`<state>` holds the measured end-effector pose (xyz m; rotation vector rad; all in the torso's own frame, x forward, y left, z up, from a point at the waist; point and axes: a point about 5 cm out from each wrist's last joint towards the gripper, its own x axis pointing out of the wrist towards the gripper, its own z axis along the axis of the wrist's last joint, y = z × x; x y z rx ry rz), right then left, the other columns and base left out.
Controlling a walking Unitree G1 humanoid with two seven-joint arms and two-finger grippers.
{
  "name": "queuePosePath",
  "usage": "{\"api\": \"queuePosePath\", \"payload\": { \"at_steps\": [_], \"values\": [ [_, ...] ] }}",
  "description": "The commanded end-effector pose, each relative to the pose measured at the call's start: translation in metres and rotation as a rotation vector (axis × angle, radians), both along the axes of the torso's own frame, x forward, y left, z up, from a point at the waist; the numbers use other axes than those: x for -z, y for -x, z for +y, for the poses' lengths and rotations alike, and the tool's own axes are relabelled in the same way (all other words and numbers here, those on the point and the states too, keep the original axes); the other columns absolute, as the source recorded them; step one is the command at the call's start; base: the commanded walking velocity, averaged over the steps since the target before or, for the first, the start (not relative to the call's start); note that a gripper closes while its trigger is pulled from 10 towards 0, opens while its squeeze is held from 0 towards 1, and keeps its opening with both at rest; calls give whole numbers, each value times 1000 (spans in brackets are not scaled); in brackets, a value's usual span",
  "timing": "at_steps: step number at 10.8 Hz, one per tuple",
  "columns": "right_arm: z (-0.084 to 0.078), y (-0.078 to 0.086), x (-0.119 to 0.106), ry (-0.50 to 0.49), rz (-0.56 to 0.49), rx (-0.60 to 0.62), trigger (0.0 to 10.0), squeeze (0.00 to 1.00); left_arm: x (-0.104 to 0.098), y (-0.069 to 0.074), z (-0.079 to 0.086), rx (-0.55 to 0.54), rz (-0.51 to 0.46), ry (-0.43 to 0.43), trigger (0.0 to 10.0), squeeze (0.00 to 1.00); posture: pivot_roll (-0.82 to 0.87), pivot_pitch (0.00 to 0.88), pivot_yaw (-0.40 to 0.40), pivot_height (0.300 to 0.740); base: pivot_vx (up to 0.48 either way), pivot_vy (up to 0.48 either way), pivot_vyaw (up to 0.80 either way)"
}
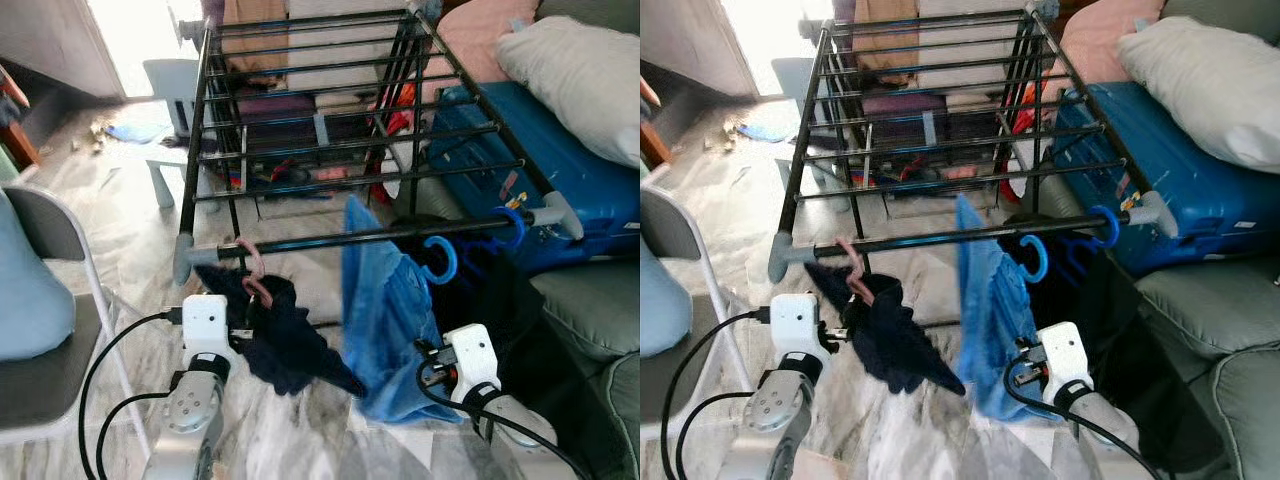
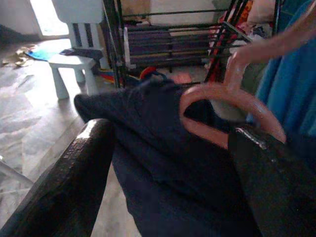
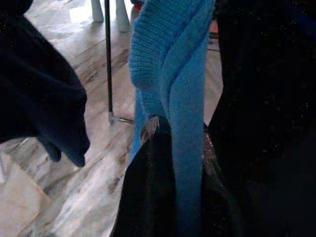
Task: Hang hanger
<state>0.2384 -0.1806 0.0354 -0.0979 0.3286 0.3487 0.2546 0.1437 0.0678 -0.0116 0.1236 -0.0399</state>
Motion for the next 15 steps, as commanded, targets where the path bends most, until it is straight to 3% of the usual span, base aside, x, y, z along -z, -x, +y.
{"api": "queuePosePath", "payload": {
  "at_steps": [1, 9, 12, 15],
  "values": [
    [7, -5, -11, -9, -46, -28, 10000, 0, -1, 2, 4, -13, -4, -10, 10000, 0, -91, 0, 26, 740, -285, 0, 0],
    [9, -10, -8, 12, -14, -6, 10000, 0, 0, 5, 2, -3, 2, -15, 10000, 0, -83, 0, 23, 740, -313, 0, 0],
    [13, -14, -11, 84, -69, -18, 10000, 0, -1, 4, 0, 4, 1, -15, 10000, 0, -81, 0, 20, 740, -316, 0, 0],
    [8, -24, -15, 107, -105, 55, 10000, 0, -1, 2, -5, 15, -4, -7, 10000, 0, -83, 0, 24, 740, -315, 0, 0]
  ]
}}
